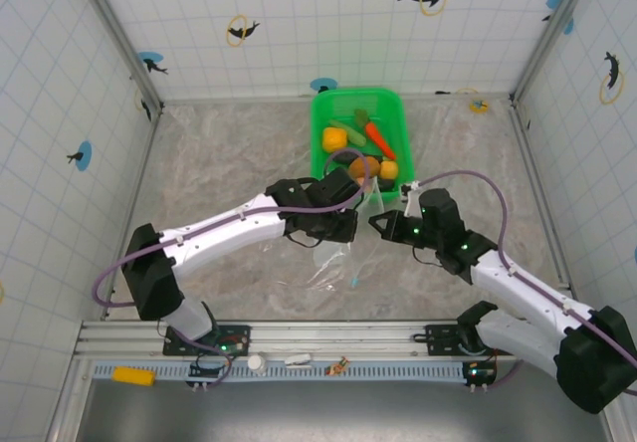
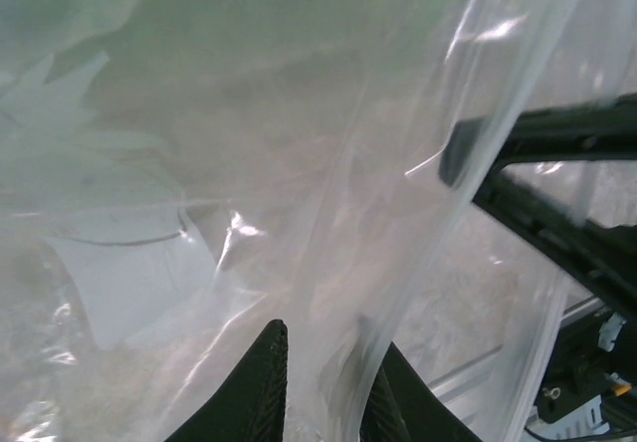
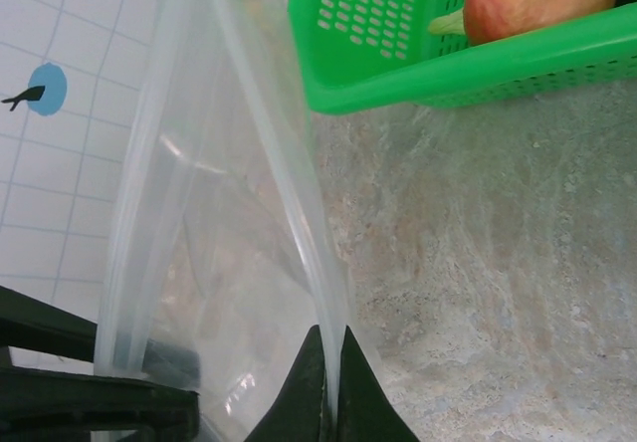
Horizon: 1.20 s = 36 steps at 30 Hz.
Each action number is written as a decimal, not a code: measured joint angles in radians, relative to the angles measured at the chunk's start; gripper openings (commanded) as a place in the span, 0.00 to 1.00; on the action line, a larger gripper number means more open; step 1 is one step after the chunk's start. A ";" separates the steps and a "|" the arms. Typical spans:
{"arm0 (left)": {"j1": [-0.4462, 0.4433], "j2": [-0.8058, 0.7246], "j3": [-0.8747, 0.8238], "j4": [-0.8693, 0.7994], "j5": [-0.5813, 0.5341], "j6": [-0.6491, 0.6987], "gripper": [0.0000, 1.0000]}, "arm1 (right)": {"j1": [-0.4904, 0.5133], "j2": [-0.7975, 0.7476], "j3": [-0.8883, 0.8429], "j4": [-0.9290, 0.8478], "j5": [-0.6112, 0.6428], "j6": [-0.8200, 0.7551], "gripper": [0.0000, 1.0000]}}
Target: Place the food in the zip-top bag and seal the zipper
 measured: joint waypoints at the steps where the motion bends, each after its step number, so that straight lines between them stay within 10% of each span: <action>1: 0.000 -0.006 0.000 0.009 -0.005 -0.006 0.25 | 0.007 0.000 0.000 0.001 0.005 0.000 0.00; 14: 0.000 0.003 0.016 0.035 -0.018 0.032 0.41 | 0.026 -0.001 0.000 0.006 0.003 -0.005 0.00; 23: 0.000 0.077 0.113 -0.009 -0.004 0.114 0.13 | 0.025 -0.002 0.000 -0.008 -0.003 -0.033 0.00; 30: 0.000 0.086 0.113 -0.045 0.040 0.126 0.21 | 0.023 -0.001 0.000 -0.018 -0.003 -0.041 0.00; 36: 0.000 0.086 0.113 -0.044 0.037 0.110 0.00 | 0.019 -0.001 -0.003 -0.015 0.000 -0.030 0.00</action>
